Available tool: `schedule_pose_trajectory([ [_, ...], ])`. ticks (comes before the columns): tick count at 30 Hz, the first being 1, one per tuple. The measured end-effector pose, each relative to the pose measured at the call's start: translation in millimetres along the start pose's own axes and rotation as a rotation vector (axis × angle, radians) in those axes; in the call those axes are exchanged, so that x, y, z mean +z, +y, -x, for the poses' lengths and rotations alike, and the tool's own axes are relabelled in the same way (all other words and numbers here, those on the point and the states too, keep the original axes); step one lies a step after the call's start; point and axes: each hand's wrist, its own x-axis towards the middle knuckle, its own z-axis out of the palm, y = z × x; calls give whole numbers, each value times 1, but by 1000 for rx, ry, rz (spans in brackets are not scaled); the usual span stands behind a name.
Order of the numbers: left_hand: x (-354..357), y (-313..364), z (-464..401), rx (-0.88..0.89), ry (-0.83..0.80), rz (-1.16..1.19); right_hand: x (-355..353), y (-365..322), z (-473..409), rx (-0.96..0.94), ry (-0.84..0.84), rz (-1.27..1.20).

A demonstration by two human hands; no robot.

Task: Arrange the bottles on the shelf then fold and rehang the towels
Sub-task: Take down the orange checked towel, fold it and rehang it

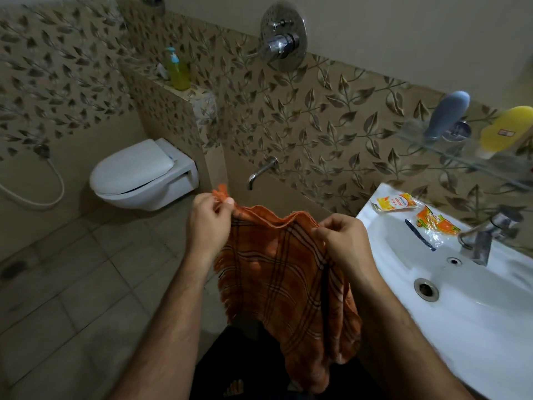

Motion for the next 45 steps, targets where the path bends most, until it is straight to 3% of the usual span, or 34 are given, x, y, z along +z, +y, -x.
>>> schedule_pose_trajectory([
  [6,26,30,28,279,-160,52,13,-14,-2,-87,-26,2],
  [11,32,34,27,475,-629,105,10,-19,-2,-185,-153,5],
  [14,32,36,24,461,-740,206,4,-22,-2,-252,-206,24],
  [17,34,41,24,377,-670,198,0,-25,-5,-284,-192,42],
  [24,30,53,15,526,-423,154,1,-18,-2,-261,-123,-48],
  [28,17,62,7,543,-366,144,6,0,1,-223,-172,90],
  [31,12,67,5,528,-331,157,15,8,7,-305,-83,129],
  [39,7,82,7,488,-235,180,31,4,19,-514,126,-31],
  [42,6,85,7,470,-240,170,29,-2,23,-495,115,-227],
  [45,6,87,10,471,-229,140,28,-6,19,-549,96,-147],
])
